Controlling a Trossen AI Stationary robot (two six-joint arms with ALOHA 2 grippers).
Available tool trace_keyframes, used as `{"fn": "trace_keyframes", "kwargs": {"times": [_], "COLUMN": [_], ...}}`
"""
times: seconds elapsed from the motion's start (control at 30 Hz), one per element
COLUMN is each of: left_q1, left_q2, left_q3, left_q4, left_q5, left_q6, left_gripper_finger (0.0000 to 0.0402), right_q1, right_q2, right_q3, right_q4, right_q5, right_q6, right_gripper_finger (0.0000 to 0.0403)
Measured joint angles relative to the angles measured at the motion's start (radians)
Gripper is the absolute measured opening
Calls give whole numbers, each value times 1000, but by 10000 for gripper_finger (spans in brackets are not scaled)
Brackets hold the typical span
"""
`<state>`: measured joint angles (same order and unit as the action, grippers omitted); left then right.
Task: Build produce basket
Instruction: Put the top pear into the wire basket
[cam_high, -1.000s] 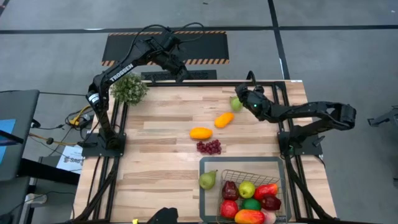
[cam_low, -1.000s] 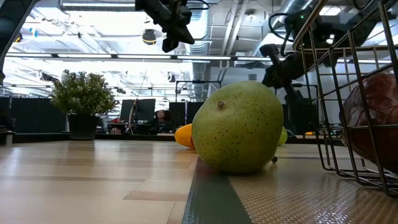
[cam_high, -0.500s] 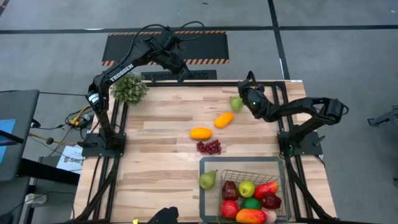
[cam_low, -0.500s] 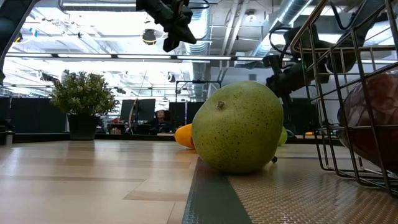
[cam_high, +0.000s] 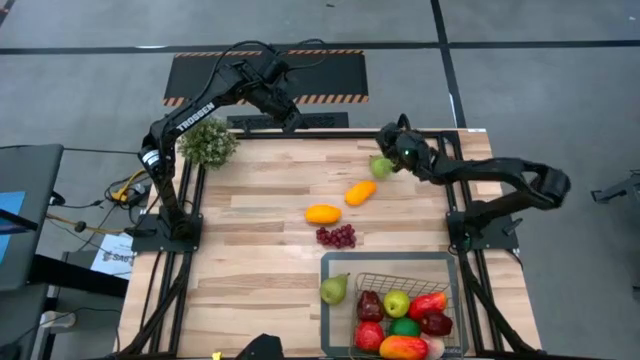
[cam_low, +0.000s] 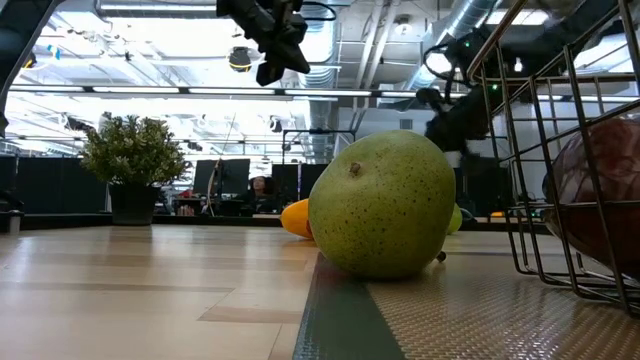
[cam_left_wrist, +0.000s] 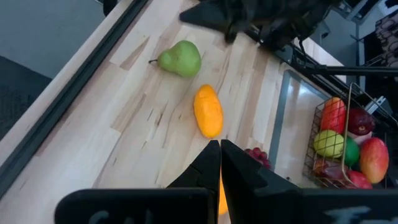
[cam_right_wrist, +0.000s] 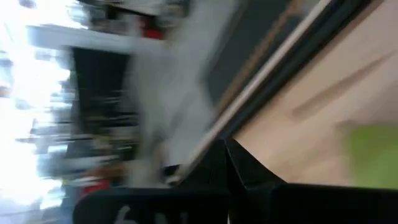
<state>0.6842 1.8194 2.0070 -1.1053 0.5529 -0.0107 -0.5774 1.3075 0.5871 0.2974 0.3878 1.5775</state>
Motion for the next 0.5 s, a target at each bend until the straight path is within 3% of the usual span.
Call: {"fn": "trace_keyframes", "kwargs": {"times": [0.17,0.3,0.5], "left_q1": [0,0,0], "left_q2": [0,0,0], "left_q3": [0,0,0], "left_q4": [-14,1,-5], "left_q5": [0,1,11], "left_q6": [7,-5,-14], "left_gripper_finger": [0,0,0], "right_q1": [-29,-42,-32], "right_q2": [-81,-48,74], "right_q3": [151,180,175], "right_q4": [-638,-656,-696], "right_q5": [-19,-19,-33], "right_q6": [-102,-151,-74], "right_gripper_finger": [0,0,0]}}
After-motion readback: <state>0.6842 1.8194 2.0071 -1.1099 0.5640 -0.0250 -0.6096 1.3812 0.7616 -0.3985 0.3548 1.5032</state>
